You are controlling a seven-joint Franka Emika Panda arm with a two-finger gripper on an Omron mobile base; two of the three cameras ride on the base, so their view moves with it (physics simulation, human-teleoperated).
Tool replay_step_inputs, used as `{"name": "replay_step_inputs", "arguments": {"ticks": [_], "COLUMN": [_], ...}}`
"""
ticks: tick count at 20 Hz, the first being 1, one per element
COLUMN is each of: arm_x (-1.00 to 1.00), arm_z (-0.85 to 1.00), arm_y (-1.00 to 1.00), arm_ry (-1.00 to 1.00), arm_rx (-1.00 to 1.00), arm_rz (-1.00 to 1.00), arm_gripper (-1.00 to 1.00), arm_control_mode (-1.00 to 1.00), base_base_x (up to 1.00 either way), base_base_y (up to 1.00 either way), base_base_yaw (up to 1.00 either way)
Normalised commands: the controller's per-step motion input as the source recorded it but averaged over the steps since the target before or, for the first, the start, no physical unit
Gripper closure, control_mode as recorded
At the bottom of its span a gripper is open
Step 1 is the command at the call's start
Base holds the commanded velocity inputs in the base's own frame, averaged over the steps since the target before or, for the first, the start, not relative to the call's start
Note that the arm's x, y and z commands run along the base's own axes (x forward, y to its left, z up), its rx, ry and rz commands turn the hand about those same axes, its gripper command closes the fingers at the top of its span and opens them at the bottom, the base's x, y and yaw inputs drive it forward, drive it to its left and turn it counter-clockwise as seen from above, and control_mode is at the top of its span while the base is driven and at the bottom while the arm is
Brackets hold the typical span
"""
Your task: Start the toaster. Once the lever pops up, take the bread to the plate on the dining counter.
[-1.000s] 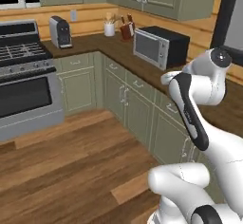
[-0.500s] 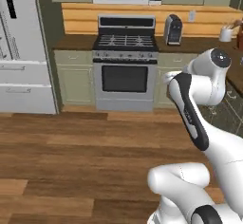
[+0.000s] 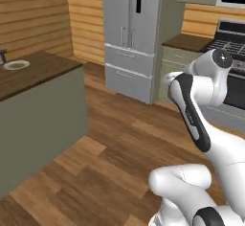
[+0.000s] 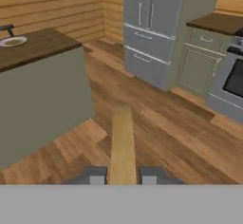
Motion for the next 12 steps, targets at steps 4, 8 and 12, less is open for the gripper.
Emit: {"name": "replay_step_inputs", "arguments": {"ticks": [4, 8, 12], "arm_x": [0.00, 0.00, 0.00], "arm_z": [0.00, 0.00, 0.00], "arm_y": [0.00, 0.00, 0.00], "arm_ry": [0.00, 0.00, 0.00], "arm_rx": [0.00, 0.00, 0.00], "arm_rz": [0.00, 0.00, 0.00], "arm_gripper": [1.00, 1.00, 1.00], "arm_control_mode": [1.00, 1.00, 1.00], "base_base_x": [0.34, 0.84, 1.00], "base_base_y": [-0.04, -0.01, -0.06], "base_base_yaw": [0.84, 0.73, 0.53]}}
